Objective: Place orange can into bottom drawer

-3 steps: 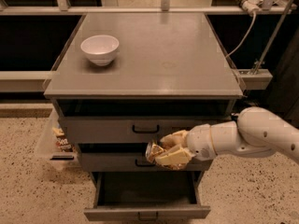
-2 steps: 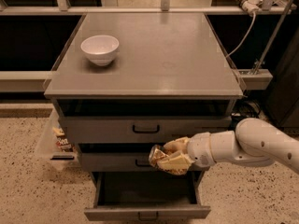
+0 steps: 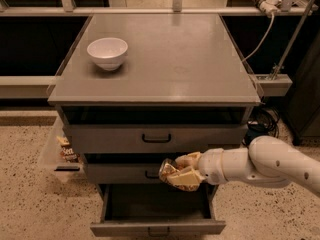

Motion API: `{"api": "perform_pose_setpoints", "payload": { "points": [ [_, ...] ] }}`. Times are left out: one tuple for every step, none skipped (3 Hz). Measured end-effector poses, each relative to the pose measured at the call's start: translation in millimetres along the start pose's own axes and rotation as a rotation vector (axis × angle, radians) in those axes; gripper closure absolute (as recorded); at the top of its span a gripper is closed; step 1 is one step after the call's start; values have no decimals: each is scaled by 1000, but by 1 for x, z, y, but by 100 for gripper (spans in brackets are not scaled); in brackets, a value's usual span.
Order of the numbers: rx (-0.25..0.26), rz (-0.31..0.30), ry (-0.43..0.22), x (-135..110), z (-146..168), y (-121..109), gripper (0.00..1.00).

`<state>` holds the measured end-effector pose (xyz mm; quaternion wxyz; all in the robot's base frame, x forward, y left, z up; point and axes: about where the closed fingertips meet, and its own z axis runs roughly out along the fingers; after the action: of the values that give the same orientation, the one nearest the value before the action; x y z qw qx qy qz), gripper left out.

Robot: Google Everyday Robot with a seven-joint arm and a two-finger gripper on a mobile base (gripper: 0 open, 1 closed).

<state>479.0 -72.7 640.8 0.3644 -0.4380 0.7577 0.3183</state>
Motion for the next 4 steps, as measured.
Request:
{"api": "perform_pose_setpoints", "payload": {
  "points": [
    [79,23,12,35,19,-9,100],
    [144,47,20,66,32,-21,100],
    [185,121,19,105,43,-43,100],
    [184,123,18,105,44,-43,100]
  ]
}}
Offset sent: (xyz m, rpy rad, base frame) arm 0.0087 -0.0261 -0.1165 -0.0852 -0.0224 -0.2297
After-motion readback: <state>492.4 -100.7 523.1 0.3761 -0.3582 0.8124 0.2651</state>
